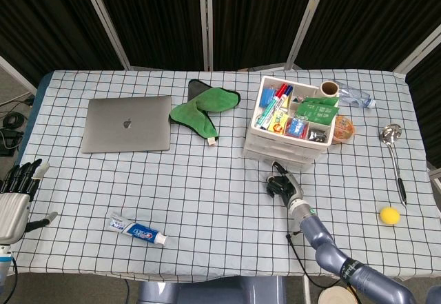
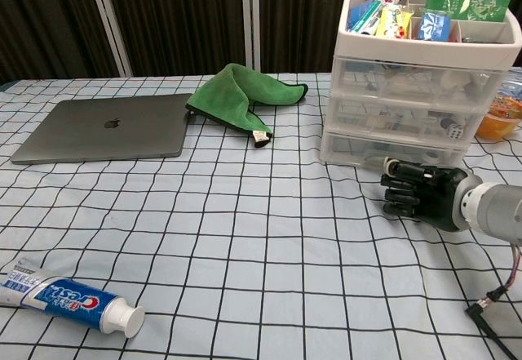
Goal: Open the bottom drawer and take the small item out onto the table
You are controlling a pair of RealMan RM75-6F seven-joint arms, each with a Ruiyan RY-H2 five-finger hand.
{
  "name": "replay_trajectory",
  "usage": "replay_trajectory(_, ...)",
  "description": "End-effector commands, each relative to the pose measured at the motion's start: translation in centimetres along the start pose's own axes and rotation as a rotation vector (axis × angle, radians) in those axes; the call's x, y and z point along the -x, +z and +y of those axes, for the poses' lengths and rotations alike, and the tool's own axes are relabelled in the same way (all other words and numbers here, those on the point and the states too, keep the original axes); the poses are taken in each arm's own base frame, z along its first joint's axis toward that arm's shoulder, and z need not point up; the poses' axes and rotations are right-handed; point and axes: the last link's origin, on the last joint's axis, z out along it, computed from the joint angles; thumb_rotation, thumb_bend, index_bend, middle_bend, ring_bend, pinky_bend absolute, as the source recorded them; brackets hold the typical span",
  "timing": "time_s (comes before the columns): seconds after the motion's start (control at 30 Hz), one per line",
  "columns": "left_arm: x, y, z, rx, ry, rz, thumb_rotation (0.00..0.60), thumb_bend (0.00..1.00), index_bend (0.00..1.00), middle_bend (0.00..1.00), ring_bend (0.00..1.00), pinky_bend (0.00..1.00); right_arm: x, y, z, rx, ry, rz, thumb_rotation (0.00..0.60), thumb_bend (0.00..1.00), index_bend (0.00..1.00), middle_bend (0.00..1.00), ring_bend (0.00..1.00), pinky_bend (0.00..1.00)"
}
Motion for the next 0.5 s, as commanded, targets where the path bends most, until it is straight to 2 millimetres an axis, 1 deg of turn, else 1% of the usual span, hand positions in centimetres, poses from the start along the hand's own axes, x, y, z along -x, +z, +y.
replay_trajectory(0.03, -0.1, 0.0, -0.1, -0.005, -0.001, 0.002, 0.6, 0.01, 0.0, 0.0, 0.0, 0.0, 0.4, -0.5, 0.5, 0.021, -0.025, -0.024, 0.6, 0.67, 0.27, 0.98, 0.98, 0.84)
replay_trajectory(0.37, -0.2, -0.1, 0.0, -0.006, 0.002, 0.008, 0.6, 0.01, 0.0, 0.0, 0.0, 0.0, 2.1, -2.5, 2.6, 0.073, -0.112, -0.107, 0.6, 0.67, 0.27, 0.98, 0.98, 0.84)
replay_trajectory(0.5, -0.2, -0.1, 0.0, -0.006, 0.001, 0.008, 0.6, 0.02, 0.0, 0.0, 0.0, 0.0, 2.6, -3.1, 3.3, 0.064, -0.198, -0.13, 0.6, 0.64, 0.27, 0.98, 0.97, 0.84)
